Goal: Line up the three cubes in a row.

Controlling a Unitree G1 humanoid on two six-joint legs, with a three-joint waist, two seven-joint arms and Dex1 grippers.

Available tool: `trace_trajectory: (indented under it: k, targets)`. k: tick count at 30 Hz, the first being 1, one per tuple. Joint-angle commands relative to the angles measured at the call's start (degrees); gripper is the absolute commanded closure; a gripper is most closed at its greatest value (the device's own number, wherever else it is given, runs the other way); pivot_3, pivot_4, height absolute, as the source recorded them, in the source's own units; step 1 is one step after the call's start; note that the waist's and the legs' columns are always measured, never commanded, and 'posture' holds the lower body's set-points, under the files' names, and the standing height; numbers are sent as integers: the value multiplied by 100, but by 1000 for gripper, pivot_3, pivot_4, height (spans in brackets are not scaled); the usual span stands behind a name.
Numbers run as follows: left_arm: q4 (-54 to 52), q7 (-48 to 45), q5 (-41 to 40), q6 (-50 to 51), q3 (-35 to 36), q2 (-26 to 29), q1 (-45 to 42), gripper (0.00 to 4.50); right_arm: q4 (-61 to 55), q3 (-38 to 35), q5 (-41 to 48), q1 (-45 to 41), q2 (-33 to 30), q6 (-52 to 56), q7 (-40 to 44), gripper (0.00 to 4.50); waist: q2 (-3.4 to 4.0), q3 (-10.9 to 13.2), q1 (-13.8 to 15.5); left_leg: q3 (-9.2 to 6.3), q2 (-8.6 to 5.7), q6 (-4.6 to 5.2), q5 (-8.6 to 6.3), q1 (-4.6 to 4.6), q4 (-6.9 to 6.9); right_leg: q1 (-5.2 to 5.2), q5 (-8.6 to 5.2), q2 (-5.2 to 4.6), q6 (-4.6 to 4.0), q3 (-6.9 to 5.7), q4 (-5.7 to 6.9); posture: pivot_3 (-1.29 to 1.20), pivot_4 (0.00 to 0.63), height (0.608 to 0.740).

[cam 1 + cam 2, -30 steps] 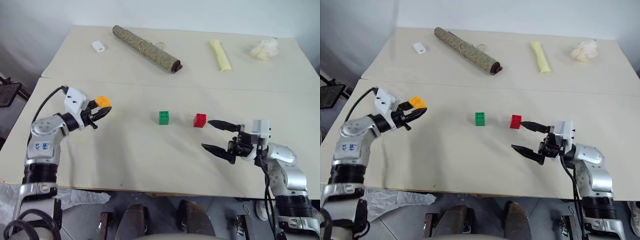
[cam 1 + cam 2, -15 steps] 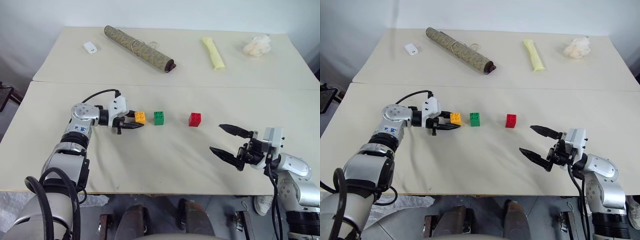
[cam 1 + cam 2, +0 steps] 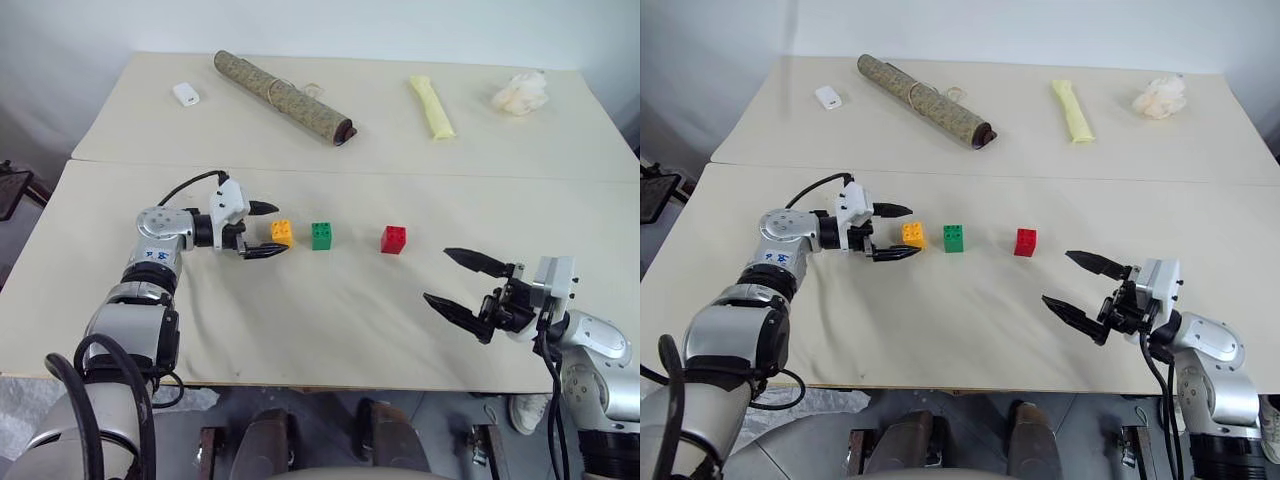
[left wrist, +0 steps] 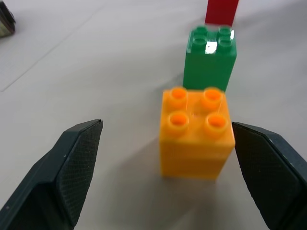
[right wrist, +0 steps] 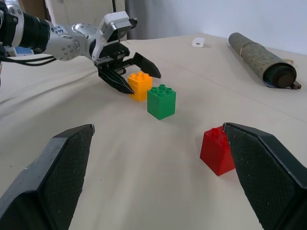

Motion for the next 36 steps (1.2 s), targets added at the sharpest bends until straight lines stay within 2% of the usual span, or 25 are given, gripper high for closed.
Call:
trace_trajectory:
  k: [1, 5, 12, 13, 21, 26, 31, 32, 36]
  targets:
    - [-147, -40, -9, -73, 72, 40, 22, 23, -22, -23, 87, -130, -105, 11, 74, 0, 0, 0, -10, 0, 0, 0, 0, 0, 0, 0, 0, 0, 0, 0, 0, 0, 150, 740]
    - [-123, -208, 54, -74, 20, 128, -15, 858, 40, -21, 76, -202, -122, 17, 116, 0, 0, 0, -14, 0, 1, 0, 0, 1, 0, 0, 0, 1, 0, -1, 1, 0, 150, 740]
    - [-80, -578, 244, -17, -115, 366, -114, 2998, 66, -22, 45, -205, -110, -30, 136, 0, 0, 0, -8, 0, 0, 0, 0, 0, 0, 0, 0, 0, 0, -1, 2, 0, 150, 740]
    - [-76, -636, 285, -27, -143, 396, -124, 3030, 64, -23, 44, -202, -110, -33, 136, 0, 0, 0, -6, -1, 0, 0, 0, 0, 0, 0, 0, 0, 0, -1, 2, 0, 150, 740]
    - [17, -532, 528, -104, -225, 639, -310, 3030, -17, -86, 66, -95, -129, -36, 113, 0, 0, 0, -21, 0, 1, 0, 0, 2, 0, 0, 0, 1, 0, 0, 5, 0, 150, 740]
    - [25, -873, 661, -155, -322, 807, -316, 3030, -65, -131, 74, 22, -140, -43, 81, 0, 0, 0, -25, 1, 1, 0, 0, 2, 1, 0, 0, 1, 0, 0, 5, 0, 150, 740]
    - [63, -825, 661, 97, -255, 913, -332, 3030, -84, -103, 84, 14, -129, -24, 48, 0, 0, 0, -20, 1, 1, 0, 0, 3, 3, 0, 0, 0, 0, 1, 8, 0, 150, 740]
    - [55, -794, 647, 79, -231, 931, -323, 2308, -71, -90, 81, 2, -125, -27, 50, 0, 0, 0, -21, 1, 1, 0, 0, 3, 3, 0, 0, 0, 0, 1, 8, 0, 150, 740]
    - [13, -897, 540, 56, -132, 975, -277, 1130, -20, -53, 82, -38, -120, -27, 82, 0, 0, 0, -21, 0, 2, 0, 0, 3, 3, -1, 0, 1, 0, 1, 7, 0, 150, 740]
